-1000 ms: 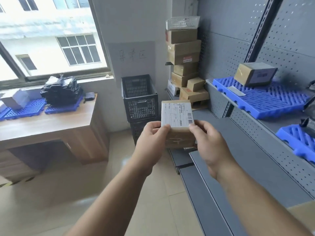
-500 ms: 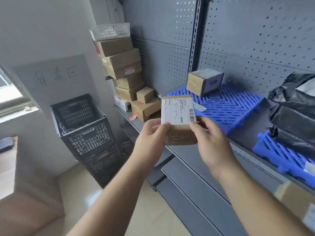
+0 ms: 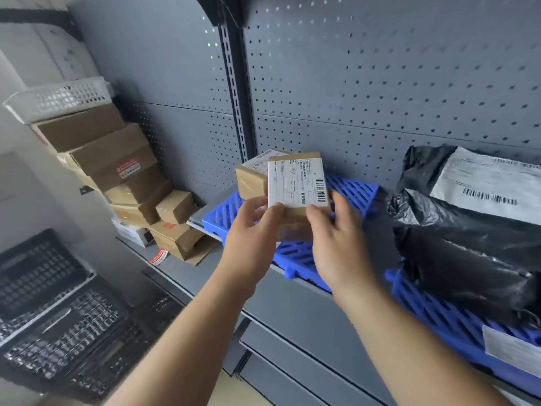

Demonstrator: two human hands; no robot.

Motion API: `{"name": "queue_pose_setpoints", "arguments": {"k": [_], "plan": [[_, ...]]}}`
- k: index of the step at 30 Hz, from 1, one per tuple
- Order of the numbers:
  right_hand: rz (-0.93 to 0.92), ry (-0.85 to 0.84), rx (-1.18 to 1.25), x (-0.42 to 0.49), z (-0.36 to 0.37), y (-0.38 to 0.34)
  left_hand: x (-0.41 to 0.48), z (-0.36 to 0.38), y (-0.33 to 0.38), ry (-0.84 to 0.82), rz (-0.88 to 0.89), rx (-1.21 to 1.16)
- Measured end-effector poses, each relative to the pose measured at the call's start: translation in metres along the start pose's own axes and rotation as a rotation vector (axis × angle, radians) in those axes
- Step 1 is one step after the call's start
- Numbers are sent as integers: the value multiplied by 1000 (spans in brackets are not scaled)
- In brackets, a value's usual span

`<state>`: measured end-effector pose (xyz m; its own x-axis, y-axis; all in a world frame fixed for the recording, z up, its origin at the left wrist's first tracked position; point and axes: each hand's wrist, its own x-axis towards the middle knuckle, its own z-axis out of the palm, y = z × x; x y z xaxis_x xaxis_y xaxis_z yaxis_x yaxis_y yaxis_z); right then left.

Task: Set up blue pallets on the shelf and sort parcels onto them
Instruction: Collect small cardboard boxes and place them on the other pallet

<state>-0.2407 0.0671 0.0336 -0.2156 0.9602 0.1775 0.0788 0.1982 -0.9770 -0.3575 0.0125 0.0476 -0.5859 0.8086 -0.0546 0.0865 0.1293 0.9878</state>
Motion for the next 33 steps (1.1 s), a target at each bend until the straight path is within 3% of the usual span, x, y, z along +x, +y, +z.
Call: {"name": "queue_pose_setpoints", "arguments": {"k": [17, 33], "plan": [[91, 365, -17, 53, 13, 20, 115, 26, 1, -435, 26, 157], [220, 378, -150, 32, 23, 12, 119, 9, -4, -593, 46, 300]]}}
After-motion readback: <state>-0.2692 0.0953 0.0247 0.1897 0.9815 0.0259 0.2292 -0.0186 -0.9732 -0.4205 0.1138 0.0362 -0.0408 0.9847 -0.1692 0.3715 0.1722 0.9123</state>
